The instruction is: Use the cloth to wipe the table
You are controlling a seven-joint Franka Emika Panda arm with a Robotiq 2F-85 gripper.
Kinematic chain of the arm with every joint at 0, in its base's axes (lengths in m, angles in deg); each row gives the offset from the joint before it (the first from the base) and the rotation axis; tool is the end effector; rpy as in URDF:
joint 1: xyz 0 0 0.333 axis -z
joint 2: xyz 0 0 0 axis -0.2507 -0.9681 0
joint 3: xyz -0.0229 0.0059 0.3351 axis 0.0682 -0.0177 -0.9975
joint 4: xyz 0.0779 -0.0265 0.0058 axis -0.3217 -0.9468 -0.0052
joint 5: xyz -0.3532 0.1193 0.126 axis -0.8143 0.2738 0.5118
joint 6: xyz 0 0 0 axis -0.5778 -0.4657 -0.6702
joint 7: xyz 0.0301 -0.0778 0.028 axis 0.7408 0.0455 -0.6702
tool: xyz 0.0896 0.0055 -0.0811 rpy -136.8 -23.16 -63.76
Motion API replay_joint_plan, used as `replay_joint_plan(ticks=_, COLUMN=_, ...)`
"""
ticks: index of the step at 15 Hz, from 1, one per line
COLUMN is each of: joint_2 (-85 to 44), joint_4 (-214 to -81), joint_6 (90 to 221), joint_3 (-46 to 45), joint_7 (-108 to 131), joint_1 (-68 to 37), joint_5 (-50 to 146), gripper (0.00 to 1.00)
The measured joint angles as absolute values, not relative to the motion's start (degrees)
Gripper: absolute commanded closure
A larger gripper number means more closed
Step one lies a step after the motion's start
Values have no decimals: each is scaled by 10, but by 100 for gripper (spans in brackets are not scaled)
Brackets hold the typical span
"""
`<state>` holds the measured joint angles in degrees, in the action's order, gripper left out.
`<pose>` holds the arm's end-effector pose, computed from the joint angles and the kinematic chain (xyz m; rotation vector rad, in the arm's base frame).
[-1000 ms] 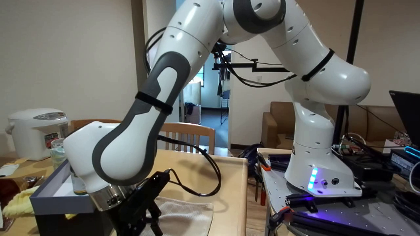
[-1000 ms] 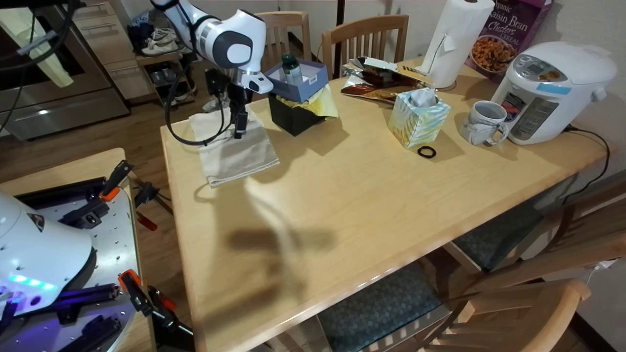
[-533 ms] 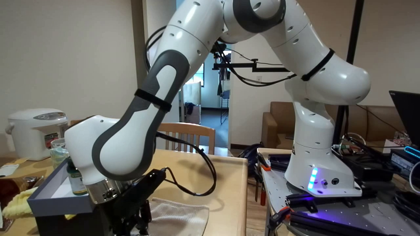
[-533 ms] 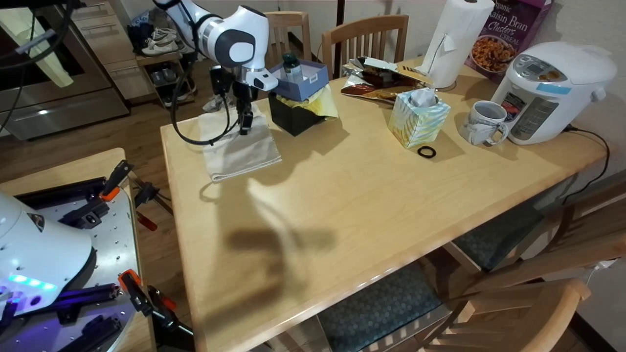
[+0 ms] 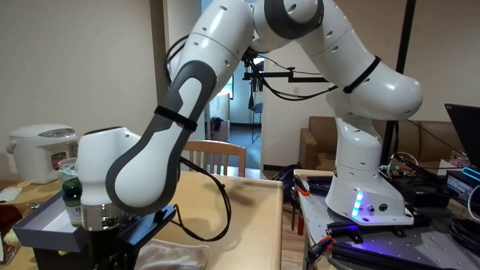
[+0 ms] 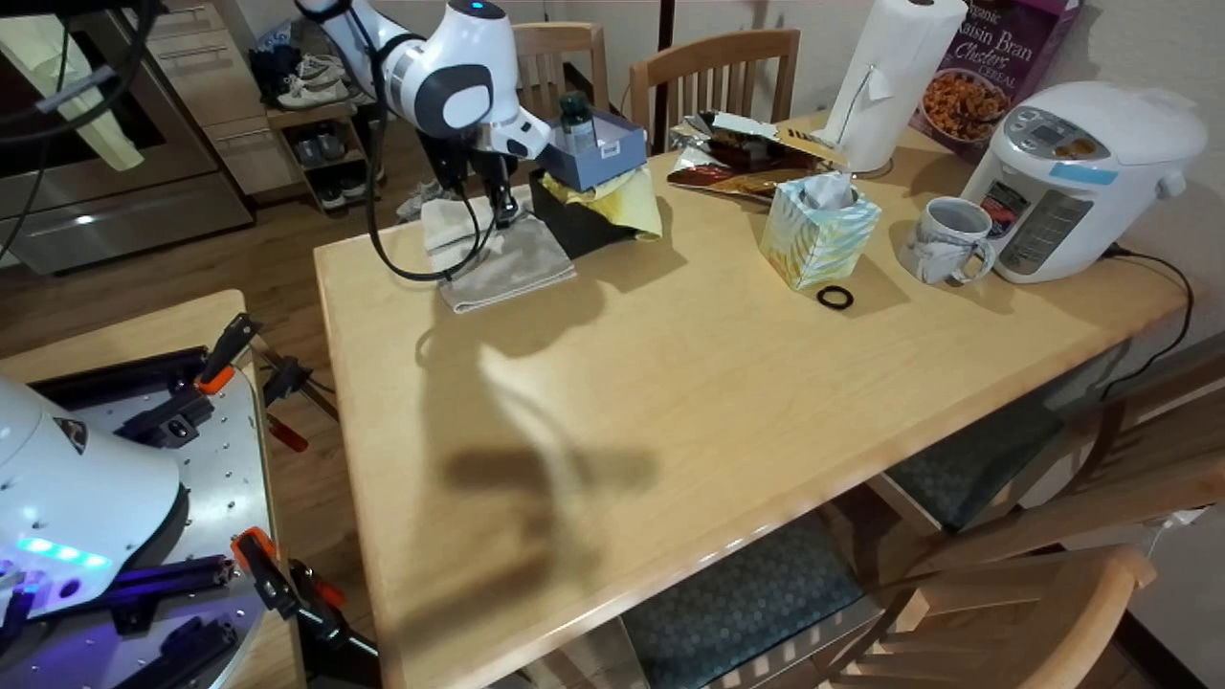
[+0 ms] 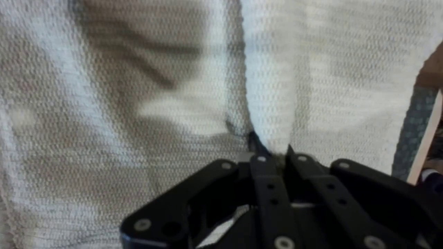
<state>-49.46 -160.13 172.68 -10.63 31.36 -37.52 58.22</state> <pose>0.5699 0.3142 0.1000 -3.0032 0.0984 0.0634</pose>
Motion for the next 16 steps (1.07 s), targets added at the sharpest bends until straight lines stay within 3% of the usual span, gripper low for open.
replay_joint_plan(ticks=10, joint_2=-522, joint_4=-1673, joint_6=1876, joint_3=-294, joint_7=145, joint_1=-178, joint_5=709, gripper=98)
replay_joint_plan(ticks=16, joint_2=-525, joint_4=-1712, joint_6=1880, joint_3=-350, joint_7=125, joint_1=-91, joint_5=721, gripper=98)
